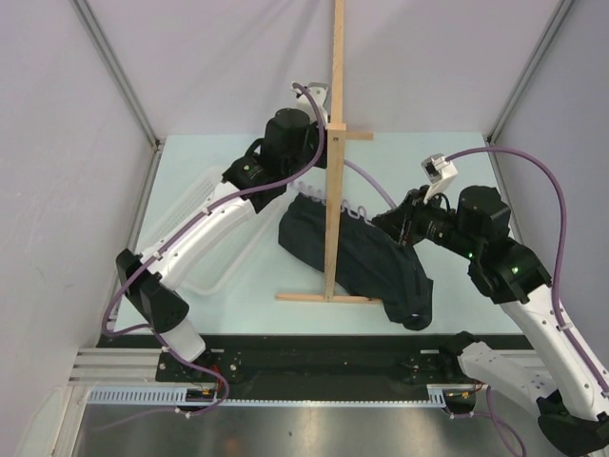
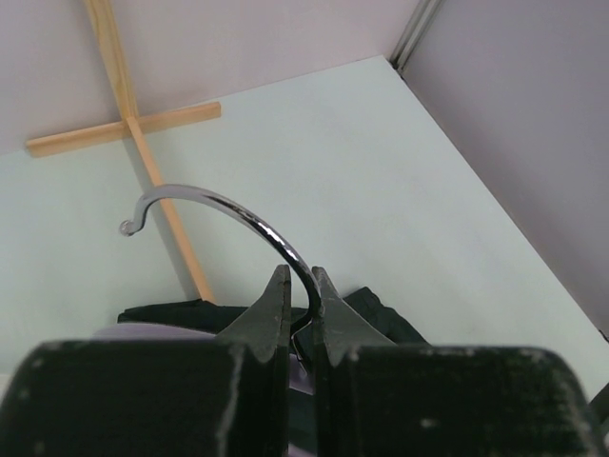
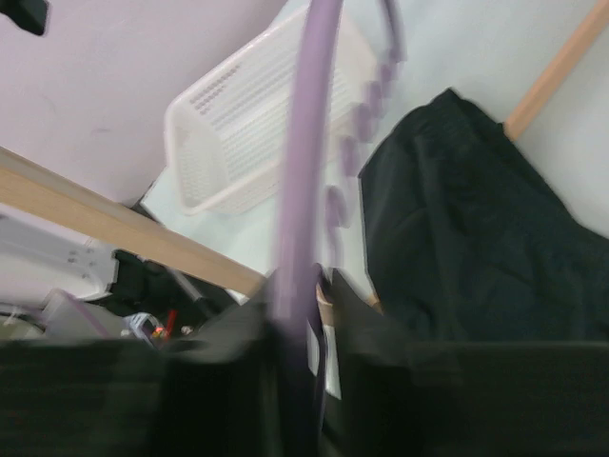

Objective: Remove the shorts from the hanger

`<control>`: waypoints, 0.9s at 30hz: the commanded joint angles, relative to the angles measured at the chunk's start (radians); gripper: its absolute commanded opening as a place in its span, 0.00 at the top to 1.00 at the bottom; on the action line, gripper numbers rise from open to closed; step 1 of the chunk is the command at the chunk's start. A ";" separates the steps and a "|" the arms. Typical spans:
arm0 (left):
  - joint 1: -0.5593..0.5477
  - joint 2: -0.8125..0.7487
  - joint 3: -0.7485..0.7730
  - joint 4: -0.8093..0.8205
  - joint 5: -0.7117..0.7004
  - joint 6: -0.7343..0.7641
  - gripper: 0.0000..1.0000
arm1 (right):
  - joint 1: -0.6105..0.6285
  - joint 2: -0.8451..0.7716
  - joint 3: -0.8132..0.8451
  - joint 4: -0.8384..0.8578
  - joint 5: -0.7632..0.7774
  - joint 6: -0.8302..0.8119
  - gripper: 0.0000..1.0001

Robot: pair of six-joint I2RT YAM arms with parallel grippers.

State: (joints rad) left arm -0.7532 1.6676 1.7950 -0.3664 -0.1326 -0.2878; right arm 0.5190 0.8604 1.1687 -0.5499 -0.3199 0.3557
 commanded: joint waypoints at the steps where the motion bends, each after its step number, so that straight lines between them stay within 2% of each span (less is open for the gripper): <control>1: -0.005 -0.083 -0.011 0.017 0.024 -0.022 1.00 | 0.023 -0.017 -0.010 0.087 0.157 -0.017 0.94; 2: -0.003 -0.083 -0.011 0.003 0.024 -0.024 1.00 | 0.022 -0.017 -0.010 0.087 0.192 -0.015 1.00; 3: 0.000 -0.088 -0.013 -0.005 0.025 -0.030 1.00 | 0.022 -0.018 -0.010 0.088 0.206 -0.014 1.00; 6: 0.029 -0.107 -0.037 -0.025 0.036 -0.085 0.73 | 0.021 -0.023 -0.021 0.103 0.255 -0.001 1.00; 7: 0.057 -0.118 -0.052 -0.020 0.050 -0.124 0.59 | 0.019 -0.026 -0.023 0.122 0.258 0.000 1.00; 10: 0.128 -0.176 -0.143 0.013 0.123 -0.206 0.45 | 0.003 -0.023 -0.018 0.148 0.263 0.003 1.00; 11: 0.149 -0.196 -0.167 0.042 0.198 -0.226 0.37 | -0.007 -0.017 -0.017 0.156 0.259 0.009 1.00; 13: 0.205 -0.250 -0.236 0.075 0.261 -0.269 0.28 | -0.045 -0.003 -0.011 0.180 0.231 0.014 1.00; 16: 0.244 -0.316 -0.282 0.107 0.312 -0.278 0.20 | -0.118 0.022 -0.014 0.240 0.173 0.037 1.00; 22: 0.247 -0.469 -0.416 0.119 0.320 -0.254 0.15 | -0.330 0.159 0.020 0.482 -0.085 0.176 1.00; 27: 0.247 -0.580 -0.593 0.150 0.419 -0.277 0.10 | -0.359 0.290 0.141 0.600 -0.163 0.229 1.00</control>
State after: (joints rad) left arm -0.5030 1.1587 1.3094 -0.2672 0.1806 -0.5323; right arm 0.1749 1.0866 1.1831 -0.2077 -0.3542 0.5076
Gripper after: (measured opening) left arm 0.871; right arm 0.184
